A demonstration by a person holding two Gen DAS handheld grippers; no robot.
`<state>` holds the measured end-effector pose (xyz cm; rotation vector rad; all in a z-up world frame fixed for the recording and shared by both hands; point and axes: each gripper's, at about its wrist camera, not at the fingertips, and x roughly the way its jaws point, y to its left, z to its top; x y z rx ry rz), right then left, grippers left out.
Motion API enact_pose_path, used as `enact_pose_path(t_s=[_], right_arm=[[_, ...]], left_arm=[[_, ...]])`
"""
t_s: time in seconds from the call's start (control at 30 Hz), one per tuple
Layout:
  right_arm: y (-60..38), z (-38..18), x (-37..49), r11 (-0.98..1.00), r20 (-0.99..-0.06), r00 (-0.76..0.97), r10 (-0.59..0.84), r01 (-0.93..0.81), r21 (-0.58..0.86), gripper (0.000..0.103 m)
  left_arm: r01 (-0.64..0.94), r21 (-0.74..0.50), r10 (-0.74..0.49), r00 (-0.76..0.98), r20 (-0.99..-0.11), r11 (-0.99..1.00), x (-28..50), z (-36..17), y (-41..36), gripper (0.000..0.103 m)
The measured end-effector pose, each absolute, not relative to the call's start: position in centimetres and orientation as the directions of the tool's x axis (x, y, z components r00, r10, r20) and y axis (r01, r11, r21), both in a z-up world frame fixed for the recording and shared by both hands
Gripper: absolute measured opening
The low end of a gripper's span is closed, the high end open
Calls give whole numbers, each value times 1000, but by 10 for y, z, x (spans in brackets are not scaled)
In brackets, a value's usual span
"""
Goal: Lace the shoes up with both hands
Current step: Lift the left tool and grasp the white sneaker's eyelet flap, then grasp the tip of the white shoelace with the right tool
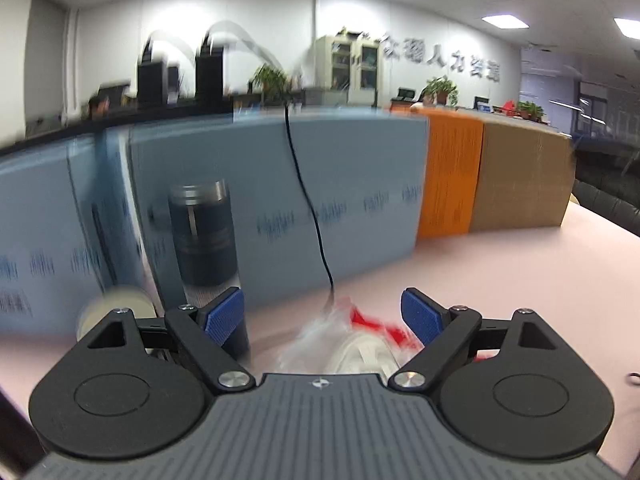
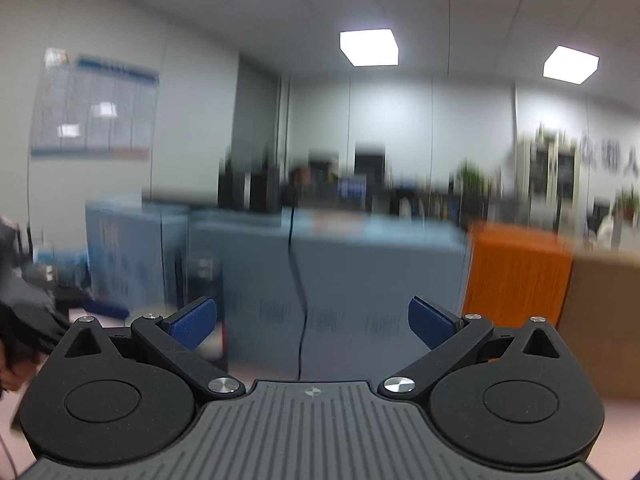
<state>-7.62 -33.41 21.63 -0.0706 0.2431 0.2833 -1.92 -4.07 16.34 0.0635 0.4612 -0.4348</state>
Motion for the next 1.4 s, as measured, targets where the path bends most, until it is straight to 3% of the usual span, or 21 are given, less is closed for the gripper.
enact_pose_path(t_s=[0.07,0.17,0.23,0.27,0.3,0.37,0.53,0.67,1.0,1.1,1.13,1.17,1.4], right_arm=[[-318,180,-70,945,-383,880,280,-323,-51,103],[-293,137,-64,914,-514,808,288,-393,-105,103],[-283,116,-57,898,-585,758,289,-426,-109,98],[-280,106,-54,893,-615,733,292,-439,-99,89],[-277,96,-51,888,-645,707,289,-450,-95,64],[-271,78,-37,888,-694,670,262,-449,-99,33],[-268,65,-32,879,-743,609,277,-472,-60,30],[-260,57,-28,868,-763,586,273,-493,-69,21],[-263,37,-8,893,-797,548,255,-450,-23,20],[-268,35,-6,904,-790,551,269,-428,10,19],[-268,34,-6,904,-788,554,269,-427,9,15],[-269,34,-6,904,-786,556,272,-427,12,5],[-290,38,-10,918,-721,586,370,-353,184,3]], left_arm=[[422,-76,-402,771,-494,903,-32,138,-48,84],[420,-133,-417,713,-563,898,-50,100,-60,84],[454,-70,-411,717,-563,888,-54,98,-71,83],[471,-38,-408,719,-562,882,-56,97,-77,83],[479,-32,-410,712,-570,877,-55,96,-79,83],[485,-24,-405,701,-587,874,-54,93,-82,83],[461,-36,-385,694,-608,887,-51,88,-76,84],[448,-42,-374,689,-621,893,-49,86,-74,84],[449,-33,-368,687,-627,893,-48,86,-75,84],[450,-37,-370,682,-630,892,-47,85,-75,84],[452,-35,-370,680,-634,891,-47,85,-76,84],[453,-34,-369,677,-637,891,-46,84,-76,84],[472,-26,-376,666,-644,881,-46,82,-80,84]])
